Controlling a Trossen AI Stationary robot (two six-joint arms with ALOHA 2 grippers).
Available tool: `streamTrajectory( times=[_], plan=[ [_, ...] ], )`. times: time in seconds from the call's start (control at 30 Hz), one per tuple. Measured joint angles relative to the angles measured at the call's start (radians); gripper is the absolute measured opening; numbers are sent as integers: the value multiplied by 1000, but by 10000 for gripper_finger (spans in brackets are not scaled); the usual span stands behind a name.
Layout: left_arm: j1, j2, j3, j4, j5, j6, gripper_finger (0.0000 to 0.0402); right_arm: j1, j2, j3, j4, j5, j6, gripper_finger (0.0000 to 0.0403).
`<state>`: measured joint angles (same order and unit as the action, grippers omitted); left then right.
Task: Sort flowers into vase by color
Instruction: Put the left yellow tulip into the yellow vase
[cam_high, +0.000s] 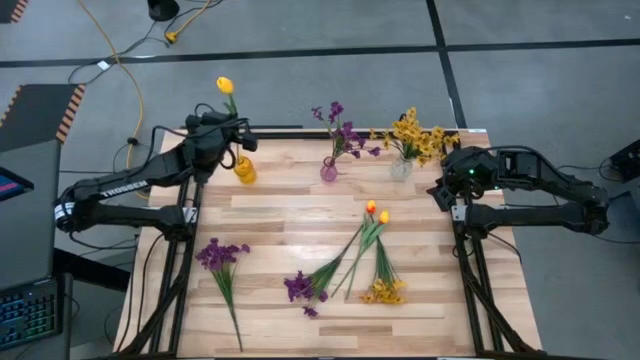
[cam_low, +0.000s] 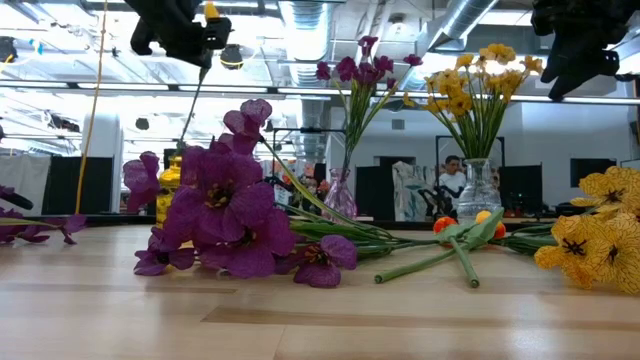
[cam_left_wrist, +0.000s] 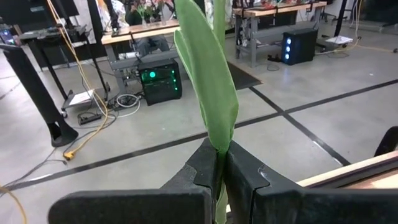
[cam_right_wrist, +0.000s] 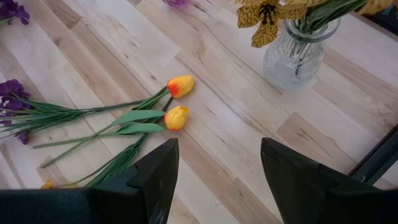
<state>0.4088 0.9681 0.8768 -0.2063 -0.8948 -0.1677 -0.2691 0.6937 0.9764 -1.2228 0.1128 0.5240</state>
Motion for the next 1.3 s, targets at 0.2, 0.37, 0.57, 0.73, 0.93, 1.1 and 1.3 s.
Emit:
streamTrajectory(
  times=[0.2,0.37,0.57,0.73,0.93,1.1,1.3],
  plan=[
    [0,58,-1,-4,22,-16,4,0,0,0,0,0,0,256],
    [0,112,-1,-5,26,-29,4,0,0,0,0,0,0,256],
    [-5,147,-1,-7,26,-40,4,0,0,0,0,0,0,256],
    [-25,135,-1,-8,7,-47,4,0,0,0,0,0,0,256],
    [-63,92,-1,-55,-35,-59,4,0,0,0,0,0,0,256],
    [-89,71,-1,-148,-61,-109,4,0,0,0,0,0,0,256],
    [-97,73,-1,-241,-42,-138,4,0,0,0,0,0,0,256]
  ],
)
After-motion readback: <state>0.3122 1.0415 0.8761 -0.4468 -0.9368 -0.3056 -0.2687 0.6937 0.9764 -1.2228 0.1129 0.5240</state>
